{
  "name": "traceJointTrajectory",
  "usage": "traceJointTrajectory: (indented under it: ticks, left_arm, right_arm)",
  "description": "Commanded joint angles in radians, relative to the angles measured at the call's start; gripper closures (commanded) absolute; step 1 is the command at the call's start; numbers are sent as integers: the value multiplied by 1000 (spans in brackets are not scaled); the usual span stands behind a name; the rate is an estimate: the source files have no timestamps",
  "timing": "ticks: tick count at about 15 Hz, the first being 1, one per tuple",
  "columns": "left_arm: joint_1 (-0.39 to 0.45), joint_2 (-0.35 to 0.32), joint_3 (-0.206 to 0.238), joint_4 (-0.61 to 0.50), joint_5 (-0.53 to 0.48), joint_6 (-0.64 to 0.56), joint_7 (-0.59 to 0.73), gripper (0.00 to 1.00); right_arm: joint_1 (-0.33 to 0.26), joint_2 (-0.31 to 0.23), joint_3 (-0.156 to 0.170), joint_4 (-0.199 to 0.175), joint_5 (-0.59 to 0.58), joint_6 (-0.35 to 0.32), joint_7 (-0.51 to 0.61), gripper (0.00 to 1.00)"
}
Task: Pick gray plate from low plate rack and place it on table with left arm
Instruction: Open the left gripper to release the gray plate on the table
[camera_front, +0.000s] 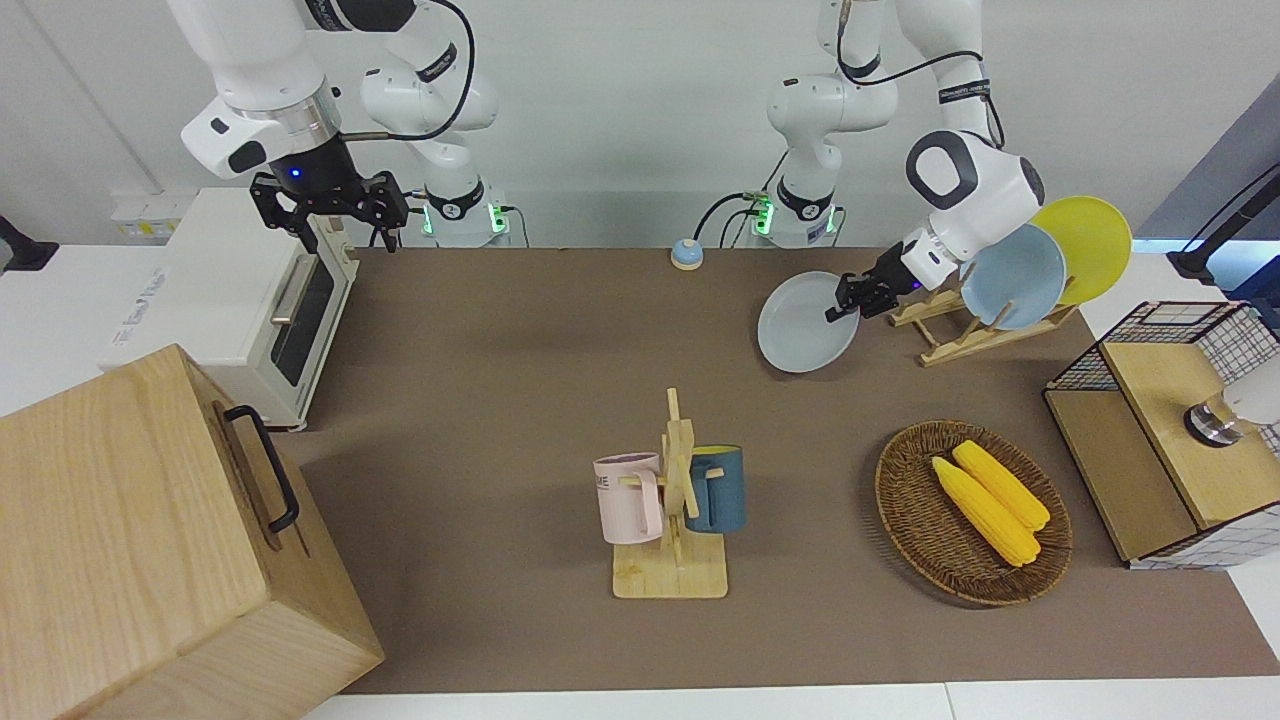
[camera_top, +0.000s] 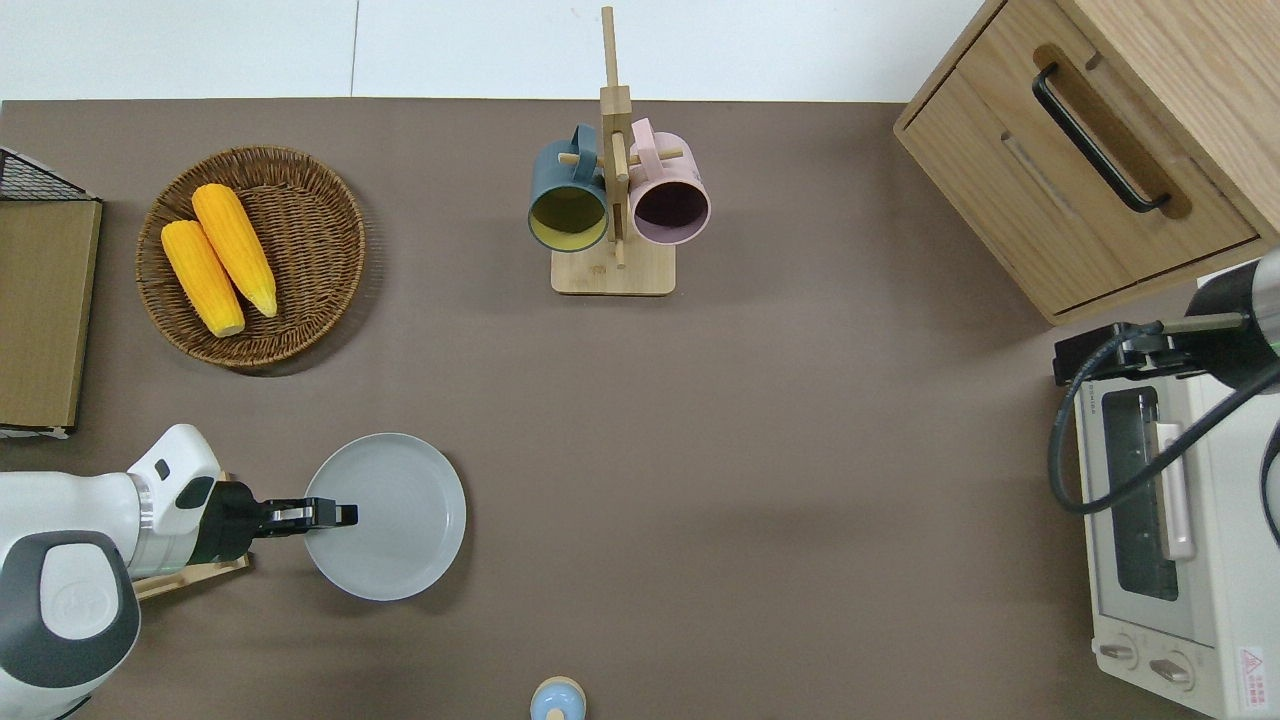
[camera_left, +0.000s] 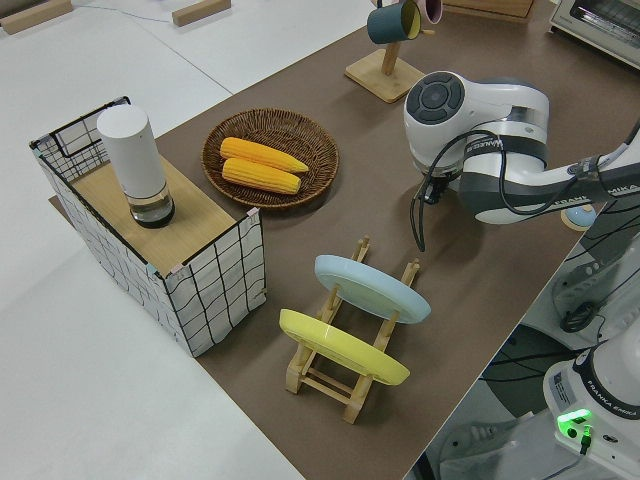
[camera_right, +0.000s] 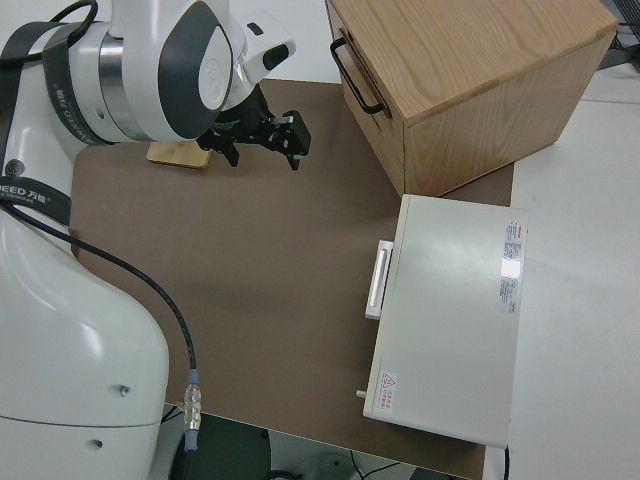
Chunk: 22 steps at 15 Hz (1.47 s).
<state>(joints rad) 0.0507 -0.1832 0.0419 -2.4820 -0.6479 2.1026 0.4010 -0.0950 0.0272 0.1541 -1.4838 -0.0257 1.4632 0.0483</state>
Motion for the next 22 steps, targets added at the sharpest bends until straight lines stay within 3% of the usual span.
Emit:
traceJointTrajectory:
  ticks: [1, 2, 3, 6, 7, 8, 12, 22]
  left_arm:
    - [-32, 10, 6, -20, -21, 59, 25, 1000]
    - [-34, 11, 7, -20, -21, 60, 36, 955]
    - [-32, 13, 7, -20, -21, 62, 44, 783]
    - [-34, 14, 7, -20, -21, 60, 44, 493]
    - [-32, 14, 7, -20, -21, 60, 44, 161]
    - [-32, 14, 7, -18, -19, 60, 45, 2]
    - [-34, 5, 6, -8, 8, 59, 59, 0]
    - [-34, 1, 3, 90, 185, 56, 47, 0]
  right_arm:
    - [5, 2, -4, 5, 3, -6, 4, 17]
    - [5, 2, -4, 5, 3, -6, 4, 17]
    - [5, 2, -4, 5, 3, -6, 4, 17]
    - [5, 2, -4, 5, 3, -6, 4, 17]
    - [5, 2, -4, 5, 3, -6, 4, 17]
    - [5, 2, -4, 5, 3, -6, 4, 17]
    - [5, 2, -4, 5, 3, -6, 4, 17]
    - [5, 2, -4, 5, 3, -6, 4, 17]
